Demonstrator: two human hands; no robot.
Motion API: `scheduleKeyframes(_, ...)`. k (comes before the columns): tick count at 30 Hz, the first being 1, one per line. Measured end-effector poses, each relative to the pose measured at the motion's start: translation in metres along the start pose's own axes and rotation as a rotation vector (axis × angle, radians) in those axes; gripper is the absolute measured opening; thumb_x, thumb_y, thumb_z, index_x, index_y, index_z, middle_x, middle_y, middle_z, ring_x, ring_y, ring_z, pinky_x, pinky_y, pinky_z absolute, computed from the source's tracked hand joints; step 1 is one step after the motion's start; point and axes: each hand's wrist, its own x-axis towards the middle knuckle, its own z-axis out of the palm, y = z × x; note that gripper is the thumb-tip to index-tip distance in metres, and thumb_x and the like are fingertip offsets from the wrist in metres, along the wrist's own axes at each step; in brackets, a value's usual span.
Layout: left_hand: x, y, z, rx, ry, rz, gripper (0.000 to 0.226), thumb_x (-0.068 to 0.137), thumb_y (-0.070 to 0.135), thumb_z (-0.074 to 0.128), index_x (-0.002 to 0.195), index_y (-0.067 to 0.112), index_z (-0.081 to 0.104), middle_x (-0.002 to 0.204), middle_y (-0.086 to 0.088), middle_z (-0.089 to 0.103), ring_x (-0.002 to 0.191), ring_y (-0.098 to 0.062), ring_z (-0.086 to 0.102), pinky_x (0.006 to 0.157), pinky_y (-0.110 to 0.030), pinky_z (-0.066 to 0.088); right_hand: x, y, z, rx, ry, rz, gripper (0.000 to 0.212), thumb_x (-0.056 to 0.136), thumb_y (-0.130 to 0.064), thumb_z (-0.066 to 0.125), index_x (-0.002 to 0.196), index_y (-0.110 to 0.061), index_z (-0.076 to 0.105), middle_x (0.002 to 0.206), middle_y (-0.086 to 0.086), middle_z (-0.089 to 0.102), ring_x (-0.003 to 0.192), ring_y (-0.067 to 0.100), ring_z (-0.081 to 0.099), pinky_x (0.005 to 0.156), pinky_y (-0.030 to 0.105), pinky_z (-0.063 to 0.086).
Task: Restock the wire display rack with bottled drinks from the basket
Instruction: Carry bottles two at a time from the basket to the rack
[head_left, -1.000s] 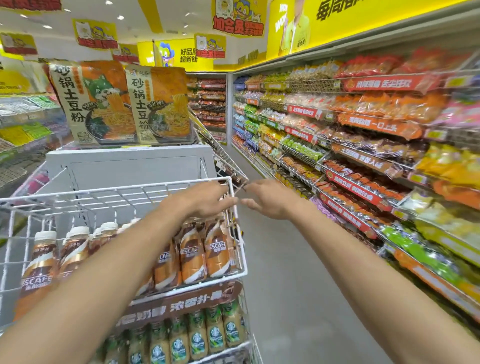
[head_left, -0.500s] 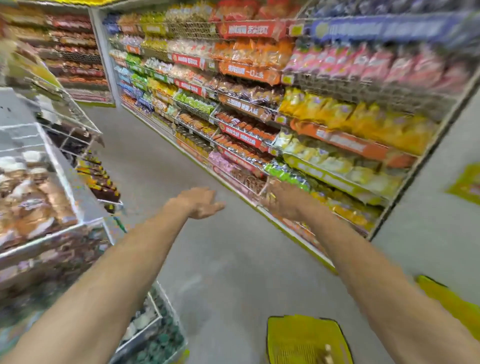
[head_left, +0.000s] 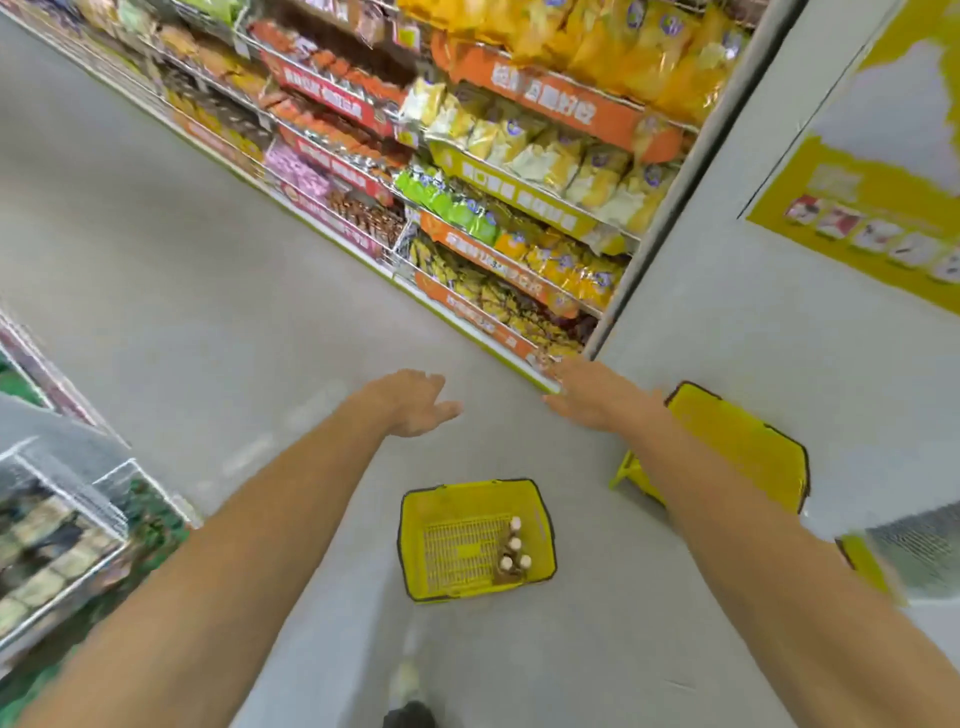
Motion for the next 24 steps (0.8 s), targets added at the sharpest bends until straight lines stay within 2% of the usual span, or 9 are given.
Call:
scheduleKeyframes(4,0.056,0.002,0.077,-0.071,-0.119,-0.015,0.071,0.102,0.063,0.032,0.144,0.007,0.045,0.148,-0.020,0.051,0.136,-0.037,0.047,0.112,-0.047,0.039,0.043,0.026,0.077,0.049,-0.106,0.013,0.061,0.105,-0.048,0.050,0.153,-0.010,0.042,0.157,0.018,0.045,0.145,0.037,0.043,0.117,0.046,0.039)
scheduleKeyframes(6,0.075,0.007,0.117,-0.110,-0.191,-0.041,0.071,0.103,0.062,0.032,0.148,0.008,0.043,0.152,-0.020,0.047,0.140,-0.037,0.044,0.115,-0.046,0.036,0.058,0.036,0.117,0.049,-0.208,0.021,0.068,0.106,-0.049,0.047,0.160,-0.011,0.030,0.166,0.017,0.032,0.152,0.036,0.032,0.124,0.046,0.029)
scheduleKeyframes(8,0.088,0.012,0.155,-0.156,-0.267,-0.065,0.067,0.103,0.060,0.035,0.152,0.014,0.041,0.156,-0.016,0.044,0.144,-0.036,0.041,0.118,-0.043,0.034,0.073,0.048,0.160,0.058,-0.294,0.026,0.070,0.106,-0.050,0.046,0.162,-0.010,0.028,0.166,0.017,0.031,0.153,0.034,0.031,0.123,0.043,0.023)
scheduleKeyframes(11,0.103,0.023,0.203,-0.204,-0.365,-0.125,0.064,0.102,0.061,0.035,0.144,0.015,0.049,0.149,-0.017,0.051,0.138,-0.037,0.047,0.114,-0.044,0.039,0.104,0.077,0.238,0.122,-0.374,0.048,0.081,0.086,-0.073,0.036,0.146,-0.020,0.047,0.148,0.013,0.054,0.138,0.037,0.051,0.112,0.048,0.042)
scheduleKeyframes(13,0.112,0.032,0.222,-0.236,-0.409,-0.176,0.065,0.101,0.063,0.035,0.137,0.013,0.053,0.143,-0.019,0.054,0.135,-0.038,0.048,0.111,-0.046,0.041,0.124,0.102,0.290,0.178,-0.410,0.035,0.088,0.074,-0.076,0.028,0.139,-0.022,0.051,0.140,0.012,0.059,0.130,0.037,0.057,0.105,0.049,0.048)
scheduleKeyframes(16,0.132,0.044,0.254,-0.266,-0.392,-0.218,0.072,0.096,0.071,0.030,0.124,0.010,0.058,0.130,-0.018,0.062,0.128,-0.037,0.054,0.106,-0.047,0.045,0.128,0.103,0.286,0.169,-0.453,-0.012,0.069,0.097,-0.058,0.044,0.151,-0.014,0.043,0.150,0.015,0.051,0.137,0.036,0.050,0.109,0.047,0.044)
scheduleKeyframes(18,0.151,0.052,0.287,-0.293,-0.372,-0.232,0.084,0.090,0.077,0.023,0.131,0.011,0.057,0.134,-0.016,0.061,0.132,-0.036,0.052,0.109,-0.048,0.043,0.146,0.112,0.315,0.165,-0.429,-0.042,0.060,0.105,-0.044,0.048,0.154,-0.011,0.039,0.153,0.015,0.046,0.141,0.036,0.045,0.110,0.045,0.042)
scheduleKeyframes(20,0.176,0.061,0.332,-0.309,-0.395,-0.235,0.076,0.099,0.068,0.030,0.146,0.011,0.047,0.147,-0.016,0.053,0.141,-0.035,0.044,0.114,-0.048,0.039,0.165,0.122,0.356,0.173,-0.428,-0.062,0.061,0.105,-0.044,0.049,0.155,-0.011,0.037,0.151,0.017,0.047,0.139,0.036,0.045,0.107,0.046,0.043)
scheduleKeyframes(24,0.234,0.077,0.441,-0.319,-0.429,-0.207,0.072,0.101,0.065,0.032,0.147,0.010,0.046,0.147,-0.015,0.053,0.139,-0.034,0.044,0.112,-0.049,0.041,0.211,0.134,0.464,0.221,-0.432,-0.090,0.057,0.103,-0.048,0.050,0.148,-0.014,0.042,0.149,0.014,0.049,0.136,0.034,0.048,0.101,0.046,0.046)
